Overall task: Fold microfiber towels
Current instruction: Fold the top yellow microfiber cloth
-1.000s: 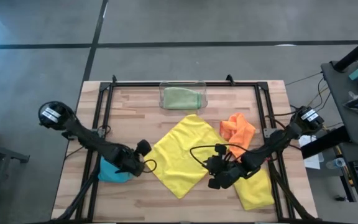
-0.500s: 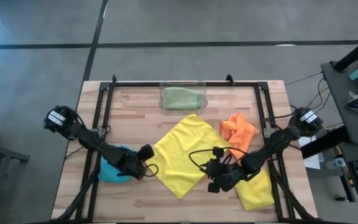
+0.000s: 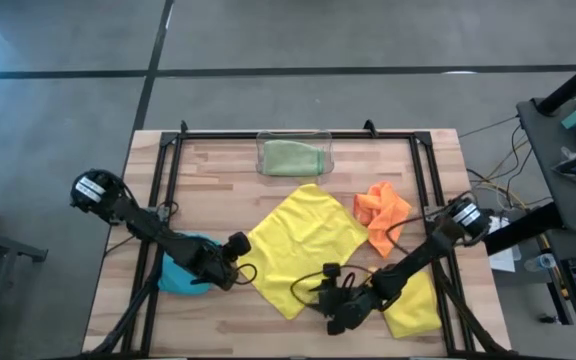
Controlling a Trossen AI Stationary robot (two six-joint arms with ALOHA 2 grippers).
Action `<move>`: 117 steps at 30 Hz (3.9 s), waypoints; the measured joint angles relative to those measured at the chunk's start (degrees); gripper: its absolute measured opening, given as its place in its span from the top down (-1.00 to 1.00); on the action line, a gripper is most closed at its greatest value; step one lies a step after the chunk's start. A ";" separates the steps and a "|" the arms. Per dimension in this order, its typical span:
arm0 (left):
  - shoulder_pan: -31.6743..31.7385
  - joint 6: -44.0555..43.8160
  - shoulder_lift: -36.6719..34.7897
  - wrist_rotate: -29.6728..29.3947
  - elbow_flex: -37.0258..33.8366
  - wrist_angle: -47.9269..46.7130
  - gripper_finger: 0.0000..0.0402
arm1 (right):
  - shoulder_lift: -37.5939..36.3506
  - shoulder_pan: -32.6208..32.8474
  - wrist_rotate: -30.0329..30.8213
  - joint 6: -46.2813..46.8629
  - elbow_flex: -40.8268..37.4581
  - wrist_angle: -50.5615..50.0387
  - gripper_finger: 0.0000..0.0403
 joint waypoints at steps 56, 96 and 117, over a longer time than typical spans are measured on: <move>-4.78 -26.49 -1.87 3.75 0.95 -0.88 1.00 | 19.53 6.20 14.98 12.25 33.59 -32.25 0.96; -13.34 -41.52 -3.13 18.79 10.14 -0.63 1.00 | 18.01 11.21 5.53 12.66 33.15 -30.25 0.21; -12.96 -41.65 -3.13 18.77 10.14 -0.61 1.00 | 17.86 6.90 -0.10 4.35 24.80 -16.99 0.38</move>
